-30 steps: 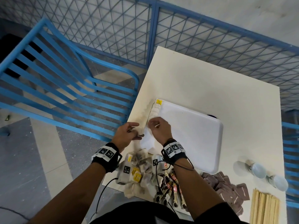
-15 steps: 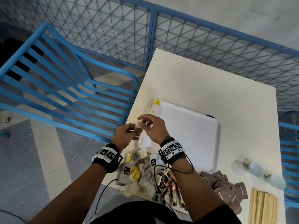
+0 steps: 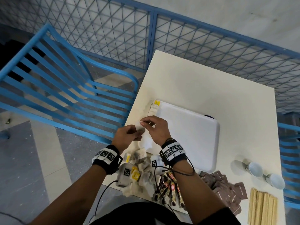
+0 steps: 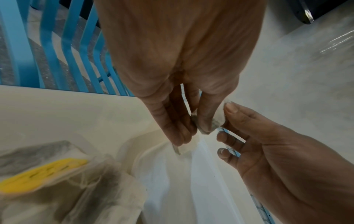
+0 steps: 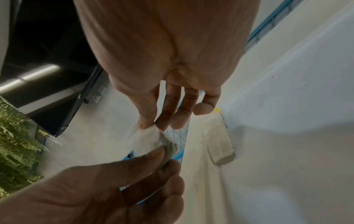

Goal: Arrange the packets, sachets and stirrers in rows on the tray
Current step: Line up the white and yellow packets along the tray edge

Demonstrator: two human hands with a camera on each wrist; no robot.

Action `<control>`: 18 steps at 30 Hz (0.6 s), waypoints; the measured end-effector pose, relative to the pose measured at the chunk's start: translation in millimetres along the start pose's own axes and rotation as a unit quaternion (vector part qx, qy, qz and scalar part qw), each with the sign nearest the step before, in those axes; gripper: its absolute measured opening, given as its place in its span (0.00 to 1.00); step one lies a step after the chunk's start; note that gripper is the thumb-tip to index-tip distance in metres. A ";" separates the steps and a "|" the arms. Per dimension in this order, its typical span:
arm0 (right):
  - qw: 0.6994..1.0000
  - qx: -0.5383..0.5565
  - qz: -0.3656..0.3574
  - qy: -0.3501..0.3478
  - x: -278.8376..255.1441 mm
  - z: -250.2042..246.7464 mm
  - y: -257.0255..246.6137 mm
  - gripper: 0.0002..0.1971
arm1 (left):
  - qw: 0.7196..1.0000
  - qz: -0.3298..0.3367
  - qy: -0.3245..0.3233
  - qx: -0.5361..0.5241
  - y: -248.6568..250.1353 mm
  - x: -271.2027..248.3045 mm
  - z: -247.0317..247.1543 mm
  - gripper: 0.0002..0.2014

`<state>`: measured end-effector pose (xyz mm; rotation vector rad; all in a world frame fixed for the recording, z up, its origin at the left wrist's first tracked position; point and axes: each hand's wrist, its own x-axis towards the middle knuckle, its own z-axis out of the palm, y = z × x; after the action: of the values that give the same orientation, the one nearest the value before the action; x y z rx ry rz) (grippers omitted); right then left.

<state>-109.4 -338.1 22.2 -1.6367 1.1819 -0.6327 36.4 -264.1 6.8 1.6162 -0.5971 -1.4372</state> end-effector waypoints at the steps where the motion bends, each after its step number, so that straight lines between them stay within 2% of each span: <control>1: 1.000 0.001 0.000 0.000 0.1 -0.3 0.0 0.03 | 1.000 0.001 0.001 -0.002 0.0 -0.4 0.2 0.07; 5: 1.000 0.005 -0.003 0.009 0.3 -1.9 -1.3 0.03 | 1.000 -0.008 -0.006 0.001 0.1 -0.5 -0.2 0.04; 8: 0.999 -0.012 0.030 0.014 1.1 -1.6 2.7 0.04 | 1.000 -0.010 -0.006 0.010 -1.5 1.3 -0.8 0.05; 11: 0.995 -0.062 0.068 -0.024 2.0 -3.4 9.4 0.07 | 1.000 -0.008 -0.004 0.026 -3.2 3.3 -1.1 0.08; 14: 0.994 -0.069 0.074 -0.038 2.9 -3.1 16.3 0.05 | 0.999 -0.010 0.001 0.038 -5.3 6.1 -0.8 0.08; 18: 0.991 -0.048 0.116 0.055 6.5 -7.0 27.8 0.03 | 0.999 -0.020 -0.001 0.045 -9.5 9.1 -4.4 0.07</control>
<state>-123.8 -348.1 -1.4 -1.5292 1.4782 -0.5285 40.8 -265.4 -6.3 1.7053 -0.6432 -1.4601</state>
